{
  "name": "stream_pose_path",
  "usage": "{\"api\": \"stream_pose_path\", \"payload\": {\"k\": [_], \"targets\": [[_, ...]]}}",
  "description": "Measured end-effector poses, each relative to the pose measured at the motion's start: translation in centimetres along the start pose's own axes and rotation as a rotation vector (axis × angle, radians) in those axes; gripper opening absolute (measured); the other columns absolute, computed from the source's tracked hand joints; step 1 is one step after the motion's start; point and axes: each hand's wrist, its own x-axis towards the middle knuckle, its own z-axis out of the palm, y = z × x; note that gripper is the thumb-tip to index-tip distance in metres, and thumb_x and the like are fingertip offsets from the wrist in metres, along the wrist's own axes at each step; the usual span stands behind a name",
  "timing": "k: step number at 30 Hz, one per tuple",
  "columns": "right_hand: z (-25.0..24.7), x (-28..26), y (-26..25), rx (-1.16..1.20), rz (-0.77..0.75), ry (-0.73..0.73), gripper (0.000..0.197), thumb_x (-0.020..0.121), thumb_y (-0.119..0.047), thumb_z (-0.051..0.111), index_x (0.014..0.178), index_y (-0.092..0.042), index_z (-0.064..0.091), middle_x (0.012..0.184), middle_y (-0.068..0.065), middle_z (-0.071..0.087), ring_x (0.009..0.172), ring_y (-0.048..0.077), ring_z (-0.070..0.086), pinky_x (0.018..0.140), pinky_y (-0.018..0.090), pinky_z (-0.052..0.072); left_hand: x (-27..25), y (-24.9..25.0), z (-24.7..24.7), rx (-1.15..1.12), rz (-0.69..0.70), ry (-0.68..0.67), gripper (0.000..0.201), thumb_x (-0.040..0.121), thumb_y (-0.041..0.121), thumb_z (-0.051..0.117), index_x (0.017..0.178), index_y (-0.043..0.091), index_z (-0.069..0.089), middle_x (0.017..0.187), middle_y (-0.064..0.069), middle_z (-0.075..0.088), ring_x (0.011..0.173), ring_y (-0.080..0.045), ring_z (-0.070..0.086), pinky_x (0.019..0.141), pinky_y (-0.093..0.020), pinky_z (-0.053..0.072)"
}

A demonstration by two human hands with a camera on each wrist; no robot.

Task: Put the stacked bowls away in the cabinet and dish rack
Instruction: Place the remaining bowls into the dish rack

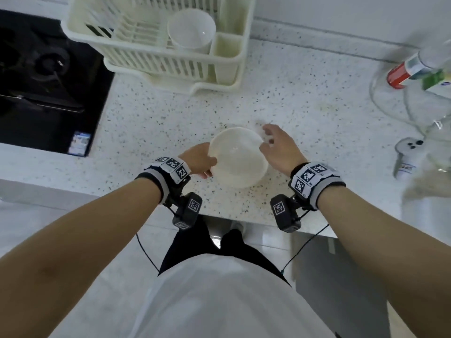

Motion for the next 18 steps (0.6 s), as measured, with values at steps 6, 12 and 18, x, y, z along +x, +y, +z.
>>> {"api": "stream_pose_path", "payload": {"k": [6, 12, 18], "targets": [[-0.2, -1.9, 0.7, 0.330, 0.071, -0.091, 0.048, 0.098, -0.030, 0.049, 0.145, -0.025, 0.041, 0.141, 0.002, 0.053, 0.124, 0.025, 0.054, 0.100, 0.045, 0.051, -1.7, 0.8, -0.3, -0.358, -0.107, 0.090, 0.039, 0.086, 0.005, 0.045, 0.123, -0.006, 0.052, 0.102, -0.029, 0.069, 0.086, -0.037, 0.071, 0.076, -0.042, 0.062], [-2.2, -2.2, -3.6, 0.709, 0.142, -0.211, 0.045, 0.098, -0.053, 0.039, 0.135, -0.027, 0.045, 0.127, 0.005, 0.057, 0.097, 0.029, 0.070, 0.079, 0.044, 0.061, -4.9, 2.6, -2.6, -0.650, -0.038, 0.164, 0.047, 0.080, 0.024, 0.051, 0.115, -0.008, 0.055, 0.081, -0.027, 0.072, 0.059, -0.026, 0.069, 0.053, -0.024, 0.056], [-3.1, -0.6, -8.4, 0.877, 0.158, -0.208, 0.054, 0.095, -0.061, 0.037, 0.134, -0.024, 0.043, 0.116, 0.007, 0.057, 0.086, 0.032, 0.069, 0.065, 0.036, 0.059, -7.4, 4.0, -6.2, -0.700, -0.008, 0.223, 0.054, 0.089, 0.048, 0.047, 0.095, -0.002, 0.066, 0.079, -0.019, 0.072, 0.057, -0.020, 0.063, 0.050, -0.020, 0.050]]}}
